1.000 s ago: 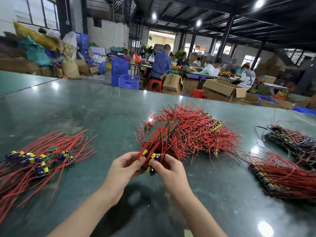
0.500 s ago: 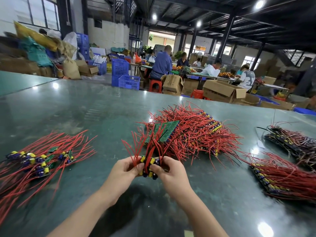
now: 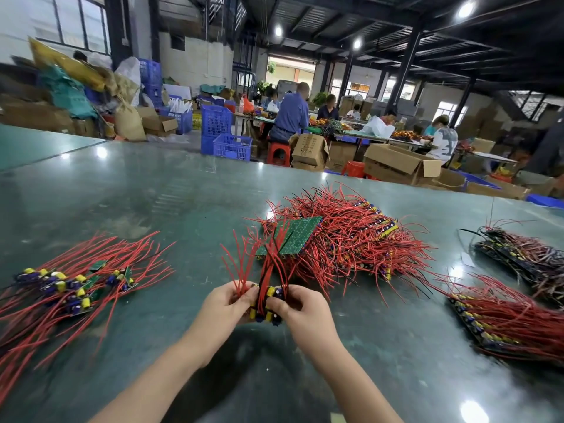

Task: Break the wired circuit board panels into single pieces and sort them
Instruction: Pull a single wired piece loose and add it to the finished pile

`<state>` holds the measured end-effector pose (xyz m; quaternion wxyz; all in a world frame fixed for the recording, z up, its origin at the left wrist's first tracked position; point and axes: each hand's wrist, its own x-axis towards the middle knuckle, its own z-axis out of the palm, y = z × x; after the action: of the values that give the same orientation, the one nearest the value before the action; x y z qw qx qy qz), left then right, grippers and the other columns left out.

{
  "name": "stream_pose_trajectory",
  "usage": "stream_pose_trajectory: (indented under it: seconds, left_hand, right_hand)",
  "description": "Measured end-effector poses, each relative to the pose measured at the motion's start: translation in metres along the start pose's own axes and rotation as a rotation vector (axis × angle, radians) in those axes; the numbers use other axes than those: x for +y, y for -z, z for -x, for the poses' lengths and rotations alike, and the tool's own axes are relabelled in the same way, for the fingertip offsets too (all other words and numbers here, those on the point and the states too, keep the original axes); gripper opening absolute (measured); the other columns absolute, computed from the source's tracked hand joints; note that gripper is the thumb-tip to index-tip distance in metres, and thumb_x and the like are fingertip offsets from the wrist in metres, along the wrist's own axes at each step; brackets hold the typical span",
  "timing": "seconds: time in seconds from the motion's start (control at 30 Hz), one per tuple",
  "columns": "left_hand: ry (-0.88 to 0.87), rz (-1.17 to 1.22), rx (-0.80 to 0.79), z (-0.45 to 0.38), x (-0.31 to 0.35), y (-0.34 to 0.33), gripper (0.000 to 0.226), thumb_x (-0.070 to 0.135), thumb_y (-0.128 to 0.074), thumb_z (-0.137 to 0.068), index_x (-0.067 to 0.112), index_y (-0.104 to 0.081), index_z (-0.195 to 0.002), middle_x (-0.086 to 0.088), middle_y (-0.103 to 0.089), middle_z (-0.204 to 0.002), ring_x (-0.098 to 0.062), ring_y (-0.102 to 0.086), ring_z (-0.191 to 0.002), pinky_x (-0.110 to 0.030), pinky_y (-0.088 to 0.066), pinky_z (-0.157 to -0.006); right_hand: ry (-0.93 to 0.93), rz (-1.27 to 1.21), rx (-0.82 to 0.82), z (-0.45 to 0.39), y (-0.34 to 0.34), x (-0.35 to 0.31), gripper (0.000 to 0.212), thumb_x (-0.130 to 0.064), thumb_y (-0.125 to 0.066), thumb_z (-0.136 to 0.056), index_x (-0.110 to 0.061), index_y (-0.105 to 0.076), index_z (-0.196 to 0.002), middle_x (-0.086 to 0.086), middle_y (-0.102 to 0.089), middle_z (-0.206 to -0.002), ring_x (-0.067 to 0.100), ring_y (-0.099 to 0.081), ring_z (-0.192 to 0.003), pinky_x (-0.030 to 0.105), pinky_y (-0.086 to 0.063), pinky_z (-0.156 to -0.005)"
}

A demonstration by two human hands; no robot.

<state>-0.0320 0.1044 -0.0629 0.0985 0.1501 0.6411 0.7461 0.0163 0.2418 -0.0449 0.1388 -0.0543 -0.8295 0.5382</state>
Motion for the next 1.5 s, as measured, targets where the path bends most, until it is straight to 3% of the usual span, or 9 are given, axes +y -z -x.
stream_pose_trajectory:
  seconds: [0.23, 0.6, 0.7, 0.87, 1.1, 1.23, 1.33, 1.4, 1.5]
  left_hand:
    - [0.099, 0.067, -0.02, 0.0, -0.001, -0.001, 0.015, 0.002, -0.054, -0.092, 0.005, -0.068, -0.098, -0.012, -0.073, -0.095, -0.02, -0.067, -0.084, -0.03, -0.056, -0.079]
    - [0.033, -0.079, -0.013, 0.001, -0.006, 0.002, 0.018, 0.009, -0.052, -0.093, 0.01, -0.069, -0.091, -0.019, -0.072, -0.091, -0.028, -0.066, -0.081, -0.04, -0.054, -0.081]
    - [0.049, -0.069, -0.033, 0.0, -0.008, 0.005, 0.019, 0.011, -0.052, -0.093, 0.01, -0.07, -0.09, -0.018, -0.072, -0.092, -0.03, -0.067, -0.084, -0.043, -0.053, -0.084]
    - [0.077, 0.056, -0.056, -0.002, -0.013, 0.008, 0.021, 0.01, -0.049, -0.091, 0.006, -0.069, -0.09, -0.009, -0.075, -0.086, -0.018, -0.07, -0.077, -0.028, -0.058, -0.07]
    - [0.141, 0.291, 0.004, -0.011, -0.005, 0.015, 0.016, 0.007, -0.05, -0.091, 0.001, -0.064, -0.092, -0.005, -0.074, -0.077, -0.009, -0.068, -0.064, -0.019, -0.056, -0.058]
    - [0.025, -0.279, 0.191, -0.017, -0.004, 0.027, 0.015, 0.004, -0.052, -0.095, 0.005, -0.068, -0.096, 0.001, -0.069, -0.07, -0.013, -0.064, -0.065, -0.012, -0.049, -0.062]
    - [-0.056, -0.872, 0.22, -0.02, -0.008, 0.033, 0.039, 0.012, -0.059, -0.092, 0.003, -0.055, -0.13, -0.012, -0.061, -0.12, -0.027, -0.053, -0.113, -0.025, -0.035, -0.096]
    - [-0.087, -0.959, 0.24, -0.016, -0.008, 0.03, 0.057, 0.012, -0.058, -0.091, 0.005, -0.037, -0.143, -0.011, -0.046, -0.139, -0.028, -0.035, -0.129, -0.025, -0.02, -0.107]
    - [-0.366, -0.867, 0.187, -0.004, 0.0, 0.021, 0.06, 0.013, -0.048, -0.078, 0.011, -0.043, -0.138, -0.001, -0.047, -0.134, -0.018, -0.03, -0.125, -0.012, -0.015, -0.106]
  right_hand:
    - [-0.131, -0.309, 0.007, 0.001, -0.002, 0.004, 0.005, -0.008, -0.07, -0.082, -0.012, -0.073, -0.08, 0.005, -0.072, -0.072, 0.012, -0.063, -0.063, 0.019, -0.05, -0.057]
    - [-0.046, -0.124, -0.027, 0.0, -0.004, 0.007, 0.014, -0.002, -0.066, -0.085, -0.014, -0.068, -0.078, 0.001, -0.068, -0.069, 0.006, -0.06, -0.057, 0.02, -0.05, -0.057]
    - [-0.067, -0.117, -0.042, -0.001, -0.005, 0.01, 0.008, -0.004, -0.066, -0.085, -0.01, -0.07, -0.083, 0.008, -0.071, -0.079, 0.012, -0.064, -0.069, 0.032, -0.057, -0.069]
    - [-0.072, -0.186, -0.094, 0.0, -0.004, 0.01, 0.01, -0.001, -0.064, -0.086, -0.008, -0.07, -0.088, 0.008, -0.072, -0.084, 0.017, -0.065, -0.078, 0.036, -0.056, -0.08]
    - [-0.135, -0.472, -0.043, -0.003, 0.0, 0.005, 0.013, -0.001, -0.061, -0.088, -0.011, -0.069, -0.084, -0.003, -0.07, -0.07, 0.008, -0.064, -0.063, 0.02, -0.053, -0.062]
    - [-0.138, -0.654, 0.04, -0.006, 0.006, 0.002, 0.016, -0.003, -0.062, -0.087, -0.01, -0.072, -0.078, 0.001, -0.071, -0.071, 0.009, -0.064, -0.062, 0.018, -0.052, -0.062]
    - [-0.149, -0.674, 0.022, -0.005, 0.005, 0.0, 0.021, -0.007, -0.061, -0.088, -0.012, -0.076, -0.075, 0.006, -0.072, -0.075, 0.011, -0.065, -0.063, 0.018, -0.052, -0.06]
    - [-0.158, -0.672, 0.006, -0.004, 0.005, 0.0, 0.022, -0.01, -0.06, -0.09, -0.014, -0.077, -0.076, 0.006, -0.073, -0.079, 0.011, -0.066, -0.066, 0.018, -0.051, -0.06]
    - [-0.168, -0.691, -0.003, -0.003, 0.005, 0.0, 0.021, -0.012, -0.062, -0.088, -0.017, -0.078, -0.076, 0.005, -0.073, -0.08, 0.011, -0.067, -0.069, 0.019, -0.052, -0.063]
